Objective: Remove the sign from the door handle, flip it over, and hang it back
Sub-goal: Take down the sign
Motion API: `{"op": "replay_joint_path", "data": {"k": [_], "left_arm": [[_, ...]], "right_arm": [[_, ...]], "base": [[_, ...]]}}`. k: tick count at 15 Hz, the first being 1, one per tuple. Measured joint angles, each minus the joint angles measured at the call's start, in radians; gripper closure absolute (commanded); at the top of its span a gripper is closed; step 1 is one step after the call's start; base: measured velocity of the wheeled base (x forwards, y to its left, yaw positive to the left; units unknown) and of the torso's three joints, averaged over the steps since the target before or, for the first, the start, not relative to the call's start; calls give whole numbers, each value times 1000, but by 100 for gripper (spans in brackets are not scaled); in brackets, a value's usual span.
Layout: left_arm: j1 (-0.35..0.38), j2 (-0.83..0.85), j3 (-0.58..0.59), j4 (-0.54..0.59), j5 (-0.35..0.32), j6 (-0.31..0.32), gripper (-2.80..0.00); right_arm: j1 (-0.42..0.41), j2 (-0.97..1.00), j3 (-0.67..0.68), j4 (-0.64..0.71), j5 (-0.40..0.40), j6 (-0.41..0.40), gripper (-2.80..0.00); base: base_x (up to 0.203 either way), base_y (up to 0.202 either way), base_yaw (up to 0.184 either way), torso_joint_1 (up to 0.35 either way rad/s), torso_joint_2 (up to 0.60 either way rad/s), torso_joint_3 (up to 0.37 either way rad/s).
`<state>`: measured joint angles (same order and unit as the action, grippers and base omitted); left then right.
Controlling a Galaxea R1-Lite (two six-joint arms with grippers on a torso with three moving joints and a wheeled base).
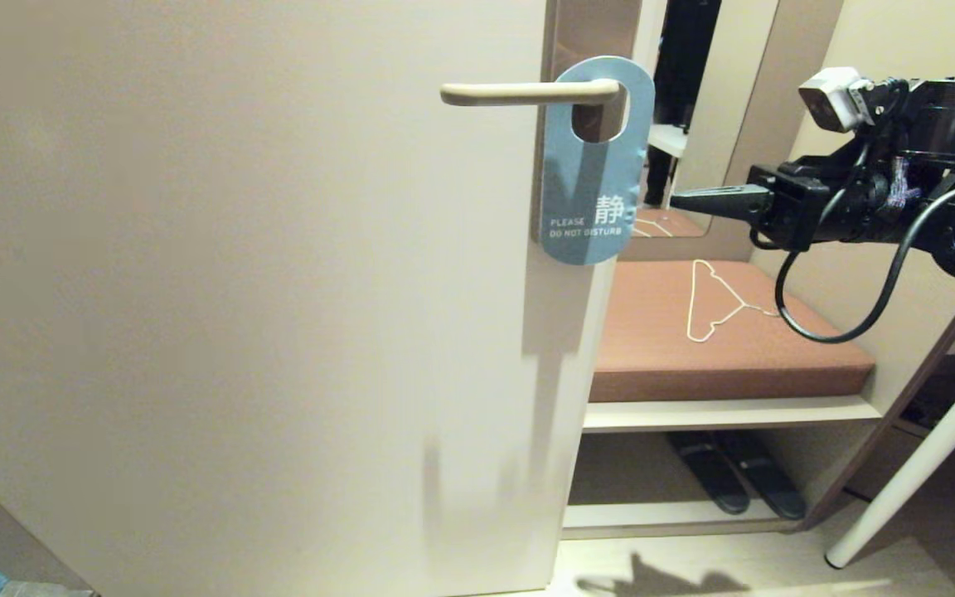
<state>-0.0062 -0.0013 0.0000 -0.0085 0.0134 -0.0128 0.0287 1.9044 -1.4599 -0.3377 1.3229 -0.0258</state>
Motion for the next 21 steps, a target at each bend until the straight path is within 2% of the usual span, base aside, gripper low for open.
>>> {"op": "replay_joint_path", "data": {"k": [3, 7, 11, 16, 17, 21], "left_arm": [[0, 0, 0, 0, 0, 0, 0], [0, 0, 0, 0, 0, 0, 0], [0, 0, 0, 0, 0, 1, 0], [0, 0, 0, 0, 0, 0, 0], [0, 0, 0, 0, 0, 1, 0], [0, 0, 0, 0, 0, 0, 0]], "right_arm": [[0, 38, -74, -3, 51, 59, 0], [1, 70, -110, -3, 98, 72, 0], [10, 90, -141, -3, 105, 80, 0], [30, 122, -212, -5, 103, 129, 0], [33, 127, -218, -6, 103, 132, -280], [37, 137, -224, -5, 105, 133, -280]], "base": [[0, 0, 0, 0, 0, 0], [0, 0, 0, 0, 0, 0], [0, 0, 0, 0, 0, 0], [0, 0, 0, 0, 0, 0], [0, 0, 0, 0, 0, 0], [0, 0, 0, 0, 0, 0]]}}
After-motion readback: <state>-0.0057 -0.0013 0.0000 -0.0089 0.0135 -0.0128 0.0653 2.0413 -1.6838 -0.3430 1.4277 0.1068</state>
